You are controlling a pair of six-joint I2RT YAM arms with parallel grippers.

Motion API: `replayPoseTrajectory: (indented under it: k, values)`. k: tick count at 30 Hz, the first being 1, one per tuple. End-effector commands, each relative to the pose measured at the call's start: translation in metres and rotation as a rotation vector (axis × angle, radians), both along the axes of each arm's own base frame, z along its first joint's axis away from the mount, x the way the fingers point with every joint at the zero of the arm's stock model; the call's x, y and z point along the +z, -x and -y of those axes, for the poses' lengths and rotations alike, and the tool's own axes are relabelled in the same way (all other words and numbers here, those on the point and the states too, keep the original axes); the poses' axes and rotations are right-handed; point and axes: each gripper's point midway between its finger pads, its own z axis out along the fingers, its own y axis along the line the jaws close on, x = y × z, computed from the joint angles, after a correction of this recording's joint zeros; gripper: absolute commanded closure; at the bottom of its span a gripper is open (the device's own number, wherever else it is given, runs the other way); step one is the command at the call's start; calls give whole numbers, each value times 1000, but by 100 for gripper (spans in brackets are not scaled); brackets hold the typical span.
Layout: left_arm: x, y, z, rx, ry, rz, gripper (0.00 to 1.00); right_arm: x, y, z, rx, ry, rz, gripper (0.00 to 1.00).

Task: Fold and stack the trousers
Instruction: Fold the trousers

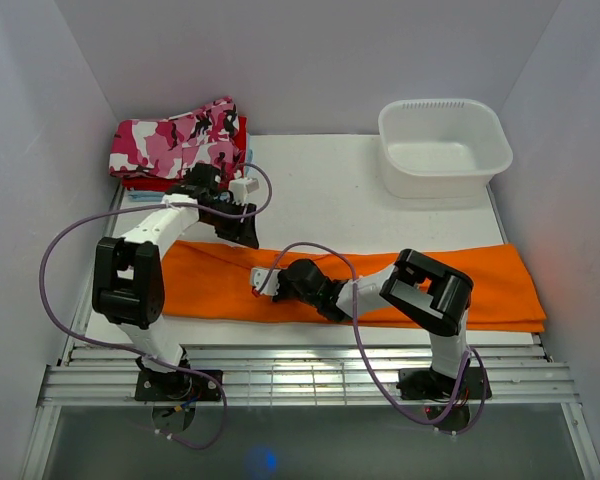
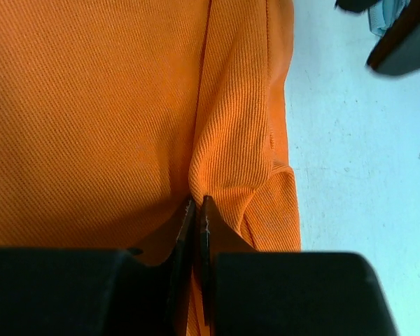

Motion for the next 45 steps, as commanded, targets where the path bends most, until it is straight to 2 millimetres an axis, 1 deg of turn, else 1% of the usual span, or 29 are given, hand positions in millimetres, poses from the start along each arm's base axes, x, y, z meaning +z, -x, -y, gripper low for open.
replayPoseTrajectory:
  k: [1, 2, 5, 12, 13, 15, 16, 17, 18, 19, 21, 22, 23, 25, 26, 27, 30, 31, 33, 34, 35, 36, 37, 38, 39, 40, 41, 43, 45]
  values:
    - [4, -5, 14, -52, -51, 57, 40, -4, -6, 12, -54, 20, 71, 92]
    - [0, -1, 23, -80, -45, 46, 40, -1, -6, 10, -53, 10, 83, 92]
    - [-9, 3, 34, -117, -68, 35, 41, -3, -3, 9, -49, 14, 93, 92]
    - [-44, 12, 46, -152, -130, 0, 43, -6, 5, 5, -30, 17, 107, 92]
    - [-50, 14, 46, -154, -137, -14, 45, -5, 6, 5, -30, 15, 112, 92]
    - [-57, 16, 43, -149, -154, -23, 60, -4, 9, 4, -27, 20, 120, 91]
    - [-58, 14, 42, -141, -165, -20, 70, -3, 10, 4, -26, 22, 125, 81]
    - [-59, 12, 40, -134, -175, -15, 78, 0, 8, 6, -40, 27, 137, 76]
    - [-59, 9, 38, -126, -182, -8, 92, 0, 11, 7, -38, 38, 144, 71]
    - [-59, 7, 36, -116, -198, 1, 99, 2, 12, 7, -43, 45, 145, 61]
    - [-56, 0, 32, -95, -203, 13, 100, 0, 16, 16, -59, 98, 104, 49]
    - [-53, -4, 31, -84, -200, 20, 100, 2, 18, 15, -74, 90, 66, 38]
    - [-50, -8, 27, -72, -199, 27, 100, 4, 22, 22, -81, 112, 35, 30]
    - [-46, -14, 25, -63, -200, 40, 100, 5, 28, 29, -105, 103, -28, 26]
    - [-43, -18, 24, -57, -197, 50, 100, 12, 35, 29, -89, 84, -66, 25]
    - [-42, -20, 23, -55, -198, 56, 100, 5, 42, 38, -87, 113, -117, 26]
    - [-36, -29, 23, -51, -199, 77, 100, 5, 72, 42, -14, 83, -271, 33]
    - [-35, -31, 23, -49, -198, 82, 100, 4, 86, 40, 42, 70, -329, 39]
    - [-30, -36, 24, -49, -196, 93, 100, 5, 94, 44, 67, 52, -406, 48]
    - [-30, -37, 24, -49, -194, 91, 100, 2, 103, 45, 105, 50, -475, 57]
    - [-30, -37, 24, -51, -193, 85, 100, -2, 104, 48, 92, 41, -538, 60]
    - [-27, -40, 25, -50, -189, 92, 100, -4, 92, 53, 56, 17, -586, 61]
    - [-28, -41, 25, -52, -188, 88, 100, -6, 88, 55, 46, 4, -635, 62]
    - [-28, -41, 25, -55, -188, 85, 100, -18, 95, 55, 70, 14, -726, 62]
    - [-25, -46, 25, -54, -188, 95, 100, -22, 85, 60, 20, 1, -787, 63]
    - [-24, -47, 26, -54, -188, 97, 100, -20, 77, 56, 10, -13, -815, 64]
    - [-25, -49, 25, -50, -191, 95, 100, -31, 84, 58, 18, 4, -898, 67]
    - [-22, -59, 22, -29, -208, 119, 100, -40, 82, 59, -13, 0, -977, 71]
    - [-22, -74, 15, 5, -225, 148, 100, -45, 95, 61, 14, 20, -1056, 74]
